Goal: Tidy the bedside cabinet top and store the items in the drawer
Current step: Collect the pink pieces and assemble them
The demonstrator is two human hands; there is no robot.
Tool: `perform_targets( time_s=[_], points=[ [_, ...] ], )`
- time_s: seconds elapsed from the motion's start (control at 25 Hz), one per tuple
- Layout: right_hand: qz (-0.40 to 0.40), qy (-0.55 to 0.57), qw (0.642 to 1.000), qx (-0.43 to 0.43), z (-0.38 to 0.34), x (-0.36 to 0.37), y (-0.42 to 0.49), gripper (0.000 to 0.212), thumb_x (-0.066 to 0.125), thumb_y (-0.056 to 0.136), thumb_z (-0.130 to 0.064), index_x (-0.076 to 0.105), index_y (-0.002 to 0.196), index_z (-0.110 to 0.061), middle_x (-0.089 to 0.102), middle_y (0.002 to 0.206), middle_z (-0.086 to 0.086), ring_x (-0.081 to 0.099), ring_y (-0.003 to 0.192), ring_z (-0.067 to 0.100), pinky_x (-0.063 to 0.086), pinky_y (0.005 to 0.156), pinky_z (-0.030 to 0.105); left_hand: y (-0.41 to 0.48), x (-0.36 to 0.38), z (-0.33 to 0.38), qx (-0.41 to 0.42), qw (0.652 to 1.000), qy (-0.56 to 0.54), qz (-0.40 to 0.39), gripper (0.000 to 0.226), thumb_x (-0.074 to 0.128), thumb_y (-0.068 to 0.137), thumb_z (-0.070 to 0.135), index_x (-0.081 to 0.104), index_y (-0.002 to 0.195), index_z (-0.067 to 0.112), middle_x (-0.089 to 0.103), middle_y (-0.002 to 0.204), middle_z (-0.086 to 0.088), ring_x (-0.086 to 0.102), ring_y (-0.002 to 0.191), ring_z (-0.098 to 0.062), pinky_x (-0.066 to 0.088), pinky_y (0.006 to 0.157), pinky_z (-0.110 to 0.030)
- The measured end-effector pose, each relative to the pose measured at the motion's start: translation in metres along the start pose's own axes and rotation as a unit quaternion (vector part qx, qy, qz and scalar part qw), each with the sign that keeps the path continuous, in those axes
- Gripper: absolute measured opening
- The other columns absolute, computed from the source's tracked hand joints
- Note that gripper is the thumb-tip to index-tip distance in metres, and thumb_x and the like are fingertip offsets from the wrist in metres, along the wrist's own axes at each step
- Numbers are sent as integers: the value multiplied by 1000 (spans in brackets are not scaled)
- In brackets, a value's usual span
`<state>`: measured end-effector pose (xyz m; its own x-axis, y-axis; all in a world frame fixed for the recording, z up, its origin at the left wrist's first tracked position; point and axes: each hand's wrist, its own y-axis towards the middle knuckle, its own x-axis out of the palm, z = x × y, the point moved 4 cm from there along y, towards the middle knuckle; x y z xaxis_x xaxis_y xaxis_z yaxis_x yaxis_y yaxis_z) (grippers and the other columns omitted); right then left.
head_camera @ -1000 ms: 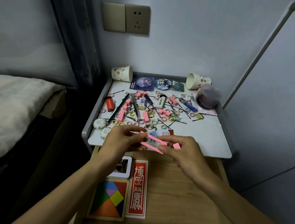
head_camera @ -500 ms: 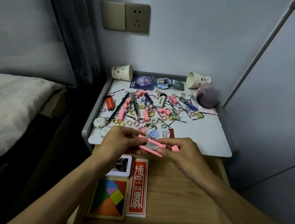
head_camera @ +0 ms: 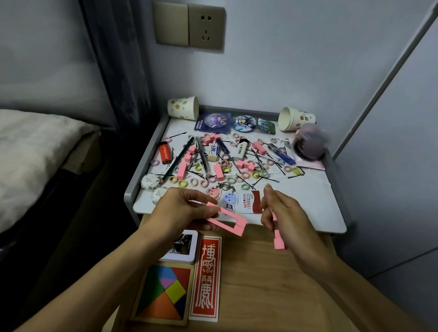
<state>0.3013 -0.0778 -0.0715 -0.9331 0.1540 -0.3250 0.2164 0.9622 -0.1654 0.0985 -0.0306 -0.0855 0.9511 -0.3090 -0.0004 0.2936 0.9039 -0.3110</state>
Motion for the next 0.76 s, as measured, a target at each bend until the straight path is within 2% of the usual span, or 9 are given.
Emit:
perform_targets(
  time_s=[0.08,0.16,0.24,0.36,0.4,0.48,0.56,0.64,0.76],
  points=[
    [-3,33,999,8,-1,-3,1,46,40,98,-50,58,84,-9,50,56,-4,47,55,6,42,63,25,0,0,-1,-4,1000,4,-5,11,69,85,2,72,95,4,76,83,-12,74,72,-29,59,58,-24],
    [-16,65,998,15,-2,-5,1,41,45,97,-49,58,83,-13,51,58,-7,46,50,3,41,52,18,-1,0,-2,-8,1000,8,-8,12,69,85,3,72,97,3,76,83,-13,74,73,-30,58,58,-24],
    [-42,77,996,29,0,-6,3,30,52,96,-43,60,90,-15,54,64,-6,47,49,1,42,47,16,-1,0,-2,-9,1000,7,-9,12,69,85,3,72,97,3,76,83,-14,74,72,-31,58,57,-23],
    [-83,88,991,60,5,-4,7,11,57,97,-24,59,107,-21,60,85,4,54,70,12,47,63,29,-1,1,-1,-2,1000,17,-19,11,71,84,3,72,95,4,76,80,-14,74,71,-30,58,57,-23],
    [-98,92,989,66,6,-3,7,15,56,96,-17,57,111,-23,61,91,7,56,75,15,50,69,33,-1,3,-1,1,999,29,-30,10,71,84,4,72,94,5,76,80,-14,74,71,-29,58,57,-23],
    [-139,68,986,67,4,-1,6,24,52,97,-14,53,116,-29,66,92,0,64,77,12,56,73,29,-3,6,-2,3,996,62,-57,7,72,84,6,72,91,7,76,79,-13,74,72,-28,59,59,-25],
    [-181,-39,983,22,-1,0,1,27,48,101,-22,44,124,-35,66,89,-7,67,79,7,55,69,20,-3,9,-3,-2,992,98,-79,6,72,84,6,72,90,9,76,79,-11,75,74,-26,60,60,-26],
    [-183,-126,974,-53,-5,2,-2,29,47,101,-24,38,128,-32,63,85,-4,66,79,10,54,70,22,-4,11,-4,-2,989,122,-88,7,73,83,6,72,89,11,76,79,-9,75,73,-25,59,60,-25],
    [-159,-141,970,-119,-13,1,-3,26,49,100,-21,39,123,-27,68,79,-2,67,78,7,53,77,25,-6,13,-3,5,987,129,-93,9,73,83,5,73,88,13,76,79,-9,74,72,-26,57,58,-23]
  ],
)
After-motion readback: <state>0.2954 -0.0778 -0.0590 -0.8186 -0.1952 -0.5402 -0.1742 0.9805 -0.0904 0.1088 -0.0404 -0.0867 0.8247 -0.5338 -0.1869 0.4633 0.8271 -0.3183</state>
